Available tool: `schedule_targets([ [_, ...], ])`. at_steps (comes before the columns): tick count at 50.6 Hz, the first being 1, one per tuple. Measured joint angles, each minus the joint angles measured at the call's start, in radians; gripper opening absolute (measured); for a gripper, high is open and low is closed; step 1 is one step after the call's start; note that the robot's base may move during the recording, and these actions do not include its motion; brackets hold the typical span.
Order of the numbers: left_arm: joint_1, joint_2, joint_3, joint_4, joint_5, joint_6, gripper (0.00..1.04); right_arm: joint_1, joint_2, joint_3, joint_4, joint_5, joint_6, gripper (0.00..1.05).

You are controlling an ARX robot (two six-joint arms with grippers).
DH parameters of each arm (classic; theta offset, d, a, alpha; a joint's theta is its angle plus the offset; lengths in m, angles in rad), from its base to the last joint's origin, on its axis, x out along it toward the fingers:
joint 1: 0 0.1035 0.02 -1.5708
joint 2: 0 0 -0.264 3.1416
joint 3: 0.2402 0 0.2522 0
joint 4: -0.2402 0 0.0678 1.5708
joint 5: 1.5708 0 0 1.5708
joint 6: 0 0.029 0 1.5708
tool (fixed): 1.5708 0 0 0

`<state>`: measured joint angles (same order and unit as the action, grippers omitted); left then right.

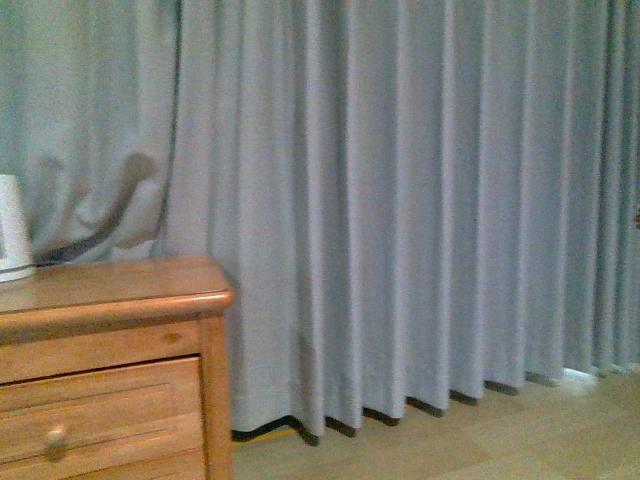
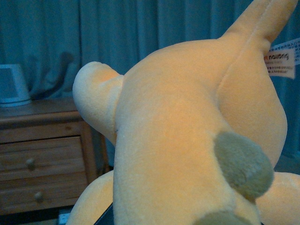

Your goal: Put away toys

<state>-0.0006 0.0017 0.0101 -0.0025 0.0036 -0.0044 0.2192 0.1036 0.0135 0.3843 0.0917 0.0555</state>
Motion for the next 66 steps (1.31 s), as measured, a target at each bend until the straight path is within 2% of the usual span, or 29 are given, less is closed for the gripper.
schedule_targets([
  [66, -0.003, 0.0, 0.0, 0.0, -0.004, 0.0, 0.99, 0.0, -0.001, 0.0, 0.0, -0.004, 0.0, 0.2],
])
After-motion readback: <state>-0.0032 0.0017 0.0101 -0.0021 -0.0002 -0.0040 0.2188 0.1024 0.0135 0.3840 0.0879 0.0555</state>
